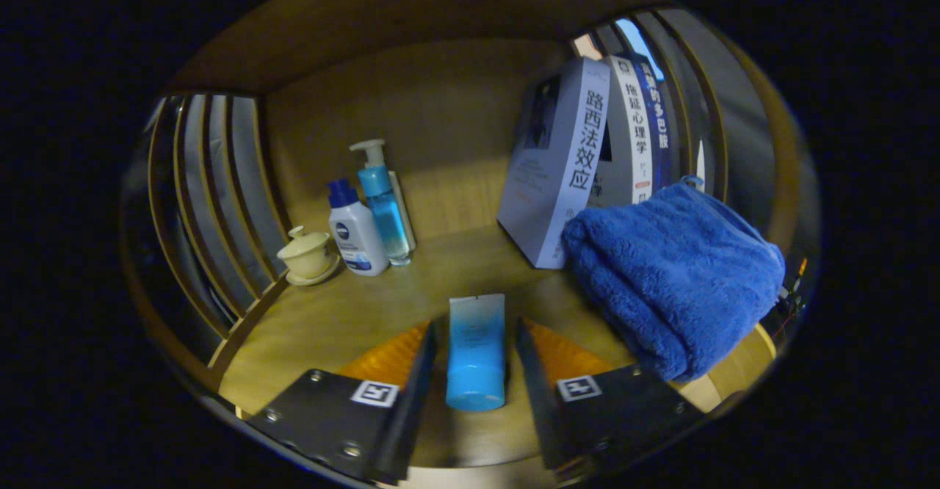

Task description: Pull open the drawer, take out the items inside it, and place them on the countertop above the cabinet.

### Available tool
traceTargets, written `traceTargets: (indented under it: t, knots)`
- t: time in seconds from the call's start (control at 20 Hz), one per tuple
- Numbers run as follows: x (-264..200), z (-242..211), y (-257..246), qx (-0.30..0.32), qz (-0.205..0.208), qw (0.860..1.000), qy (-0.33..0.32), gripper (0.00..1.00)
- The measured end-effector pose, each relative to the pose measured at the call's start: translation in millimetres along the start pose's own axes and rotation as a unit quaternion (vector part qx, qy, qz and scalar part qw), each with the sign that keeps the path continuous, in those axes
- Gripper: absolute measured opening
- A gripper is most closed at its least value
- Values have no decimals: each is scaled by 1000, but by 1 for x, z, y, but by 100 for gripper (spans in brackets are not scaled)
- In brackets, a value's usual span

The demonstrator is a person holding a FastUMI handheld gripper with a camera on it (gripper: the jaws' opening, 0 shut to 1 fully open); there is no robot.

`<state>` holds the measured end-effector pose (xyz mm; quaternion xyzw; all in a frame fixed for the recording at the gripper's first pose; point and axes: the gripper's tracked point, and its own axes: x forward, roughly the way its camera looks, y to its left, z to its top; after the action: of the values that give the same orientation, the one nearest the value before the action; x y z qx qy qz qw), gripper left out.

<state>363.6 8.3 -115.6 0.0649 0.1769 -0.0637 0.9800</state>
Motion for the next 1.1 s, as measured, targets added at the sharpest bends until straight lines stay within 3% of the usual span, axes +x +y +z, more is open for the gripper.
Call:
traceTargets:
  t: [0.15,0.45,0.65,0.95,1.1]
  knots:
    - [-27,14,5,-5,12,1000,-18,83]
    - [-106,56,-6,-31,10,997,-77,100]
    - [-172,75,-8,-53,19,992,-115,100]
    - [-260,51,1,-47,53,991,-117,100]
    - [-298,41,-10,-68,51,985,-149,100]
